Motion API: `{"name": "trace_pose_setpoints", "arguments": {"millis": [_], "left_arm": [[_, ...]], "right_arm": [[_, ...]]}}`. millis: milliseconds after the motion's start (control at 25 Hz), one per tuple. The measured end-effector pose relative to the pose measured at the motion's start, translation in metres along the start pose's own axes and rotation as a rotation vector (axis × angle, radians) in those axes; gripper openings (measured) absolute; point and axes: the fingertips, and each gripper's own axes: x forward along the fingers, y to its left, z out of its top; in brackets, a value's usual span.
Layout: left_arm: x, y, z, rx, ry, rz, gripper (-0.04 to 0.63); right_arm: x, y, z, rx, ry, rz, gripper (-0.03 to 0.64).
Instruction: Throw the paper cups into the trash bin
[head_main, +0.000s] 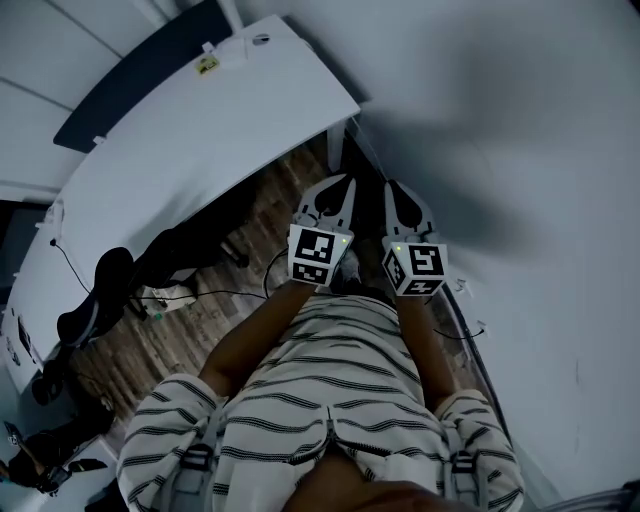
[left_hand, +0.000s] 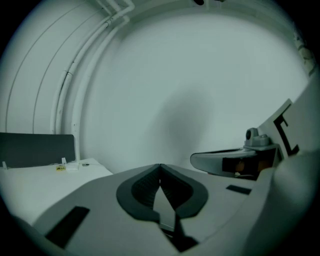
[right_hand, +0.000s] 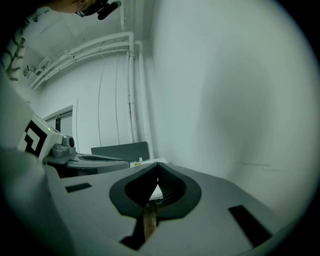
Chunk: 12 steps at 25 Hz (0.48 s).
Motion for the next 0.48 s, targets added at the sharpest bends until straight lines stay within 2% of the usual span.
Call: {"name": "trace_pose_setpoints", "arguments": {"millis": [280, 480], "left_arm": [[-0.015, 0.002, 0.025, 0.006, -0.08, 0.012, 0.023], [-0.019, -0.001, 0.038, 0.023, -0.103, 0.005, 0.023]], "right_arm": [[-0.002, 0.007, 0.02, -0.017, -0.047, 0.007, 0.009], [-0.002, 0.008, 0.028, -0.032, -0.07, 0.009, 0.009]]}}
